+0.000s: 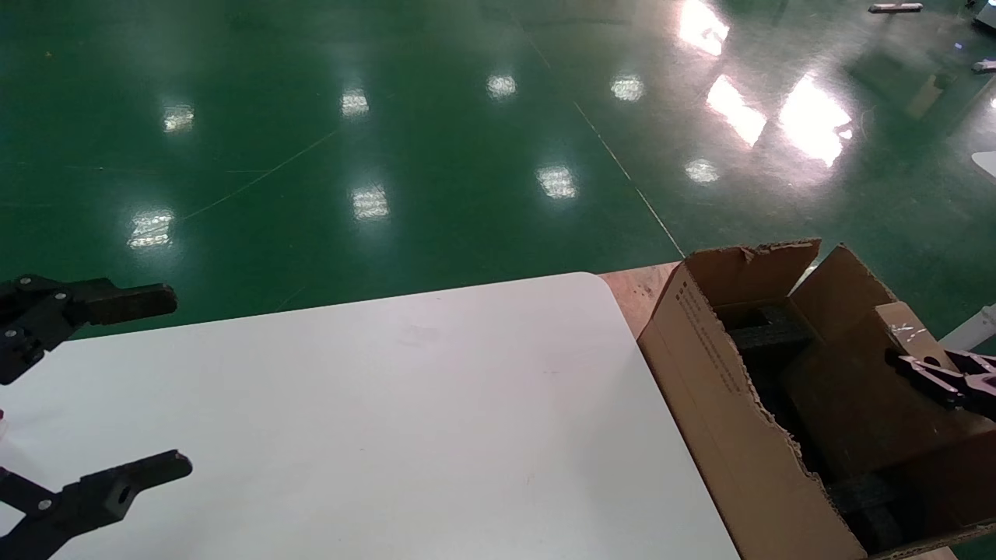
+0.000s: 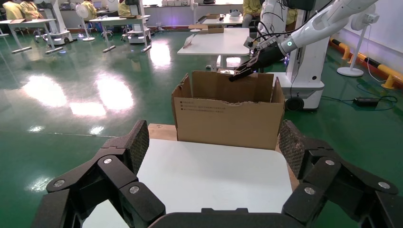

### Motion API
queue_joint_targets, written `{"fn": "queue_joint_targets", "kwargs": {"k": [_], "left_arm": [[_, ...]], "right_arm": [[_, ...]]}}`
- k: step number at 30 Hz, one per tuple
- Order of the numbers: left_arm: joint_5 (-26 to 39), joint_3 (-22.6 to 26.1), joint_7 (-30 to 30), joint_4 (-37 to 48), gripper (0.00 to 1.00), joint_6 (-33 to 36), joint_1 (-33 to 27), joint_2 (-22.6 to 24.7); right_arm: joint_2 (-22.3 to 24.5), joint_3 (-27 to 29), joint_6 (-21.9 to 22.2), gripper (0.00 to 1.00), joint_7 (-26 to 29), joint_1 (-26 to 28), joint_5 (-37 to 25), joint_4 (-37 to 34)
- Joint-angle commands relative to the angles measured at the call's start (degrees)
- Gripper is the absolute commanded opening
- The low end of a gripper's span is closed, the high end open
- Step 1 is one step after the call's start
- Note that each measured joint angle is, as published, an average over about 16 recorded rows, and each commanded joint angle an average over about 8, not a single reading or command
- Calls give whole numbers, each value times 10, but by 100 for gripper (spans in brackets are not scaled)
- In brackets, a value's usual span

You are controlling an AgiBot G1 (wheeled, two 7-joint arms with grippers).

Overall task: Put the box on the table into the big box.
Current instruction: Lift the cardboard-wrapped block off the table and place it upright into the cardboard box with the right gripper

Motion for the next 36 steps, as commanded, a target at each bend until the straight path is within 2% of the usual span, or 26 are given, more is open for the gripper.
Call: {"fn": "queue_joint_targets", "kwargs": {"k": [1,14,16,22,24,36], "left_arm": [[0,0,0,0,100,0,0,0],[0,0,0,0,100,0,0,0],[0,0,0,0,100,0,0,0],[0,0,0,0,100,0,0,0],[0,0,0,0,100,0,0,0],[0,0,0,0,100,0,0,0]], "right_arm": [[-2,-2,-3,0,-1,-8,6,-4],[-22,-6,-20,0,3,-46,31,-31],[-24,-7,-22,9,4,-50,32,-36],[-30,-9,-25,84,12,-57,33,-47],[-32,-10,-26,99,14,-59,33,-50],[-33,-10,-26,100,15,-60,33,-51]]}}
